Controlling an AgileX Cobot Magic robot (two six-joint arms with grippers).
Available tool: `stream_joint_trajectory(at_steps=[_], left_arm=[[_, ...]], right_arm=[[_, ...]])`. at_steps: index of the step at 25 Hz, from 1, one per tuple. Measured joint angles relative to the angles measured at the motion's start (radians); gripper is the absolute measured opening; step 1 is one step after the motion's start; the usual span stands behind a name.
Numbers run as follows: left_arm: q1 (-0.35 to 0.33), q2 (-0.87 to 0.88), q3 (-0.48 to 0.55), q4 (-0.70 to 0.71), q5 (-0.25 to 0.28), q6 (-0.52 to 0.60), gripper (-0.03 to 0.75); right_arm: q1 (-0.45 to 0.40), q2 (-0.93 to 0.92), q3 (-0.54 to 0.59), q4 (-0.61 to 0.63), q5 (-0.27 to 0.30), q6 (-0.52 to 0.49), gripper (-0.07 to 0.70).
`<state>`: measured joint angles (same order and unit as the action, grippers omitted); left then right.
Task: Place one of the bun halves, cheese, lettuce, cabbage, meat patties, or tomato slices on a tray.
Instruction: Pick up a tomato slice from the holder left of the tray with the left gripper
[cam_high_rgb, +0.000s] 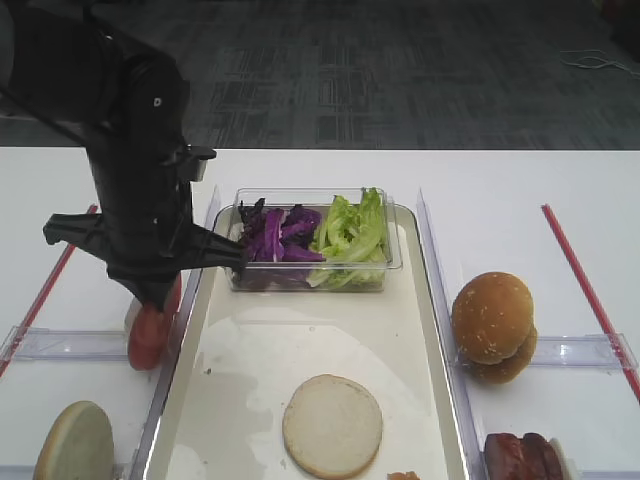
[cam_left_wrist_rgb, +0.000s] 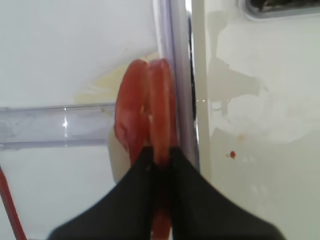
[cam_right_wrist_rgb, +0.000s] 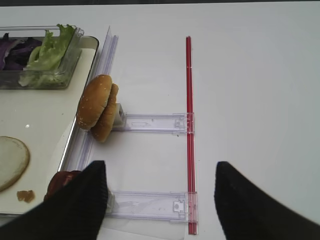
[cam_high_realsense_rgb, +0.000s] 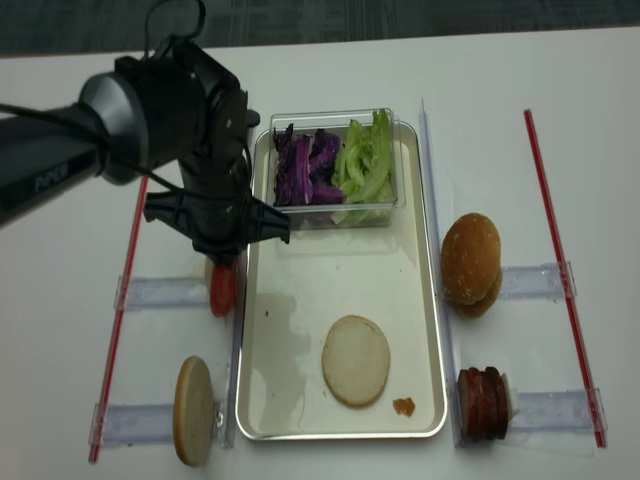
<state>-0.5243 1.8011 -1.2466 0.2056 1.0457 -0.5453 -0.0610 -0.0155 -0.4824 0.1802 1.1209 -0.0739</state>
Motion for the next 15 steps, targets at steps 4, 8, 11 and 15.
stream_joint_trajectory(at_steps=[4,8,11,15], left_arm=[[0.000,-0.022,-0.002,0.005,0.011,0.000,0.068],[0.000,-0.036,-0.002,0.005,0.027,0.001,0.067],[0.000,-0.058,-0.002,-0.014,0.031,0.007,0.067],[0.000,-0.087,-0.002,-0.028,0.033,0.022,0.067]], right_arm=[[0.000,0.000,0.000,0.000,0.000,0.000,0.468],[0.000,0.000,0.000,0.000,0.000,0.000,0.468],[0.000,0.000,0.000,0.000,0.000,0.000,0.468],[0.000,0.000,0.000,0.000,0.000,0.000,0.468]])
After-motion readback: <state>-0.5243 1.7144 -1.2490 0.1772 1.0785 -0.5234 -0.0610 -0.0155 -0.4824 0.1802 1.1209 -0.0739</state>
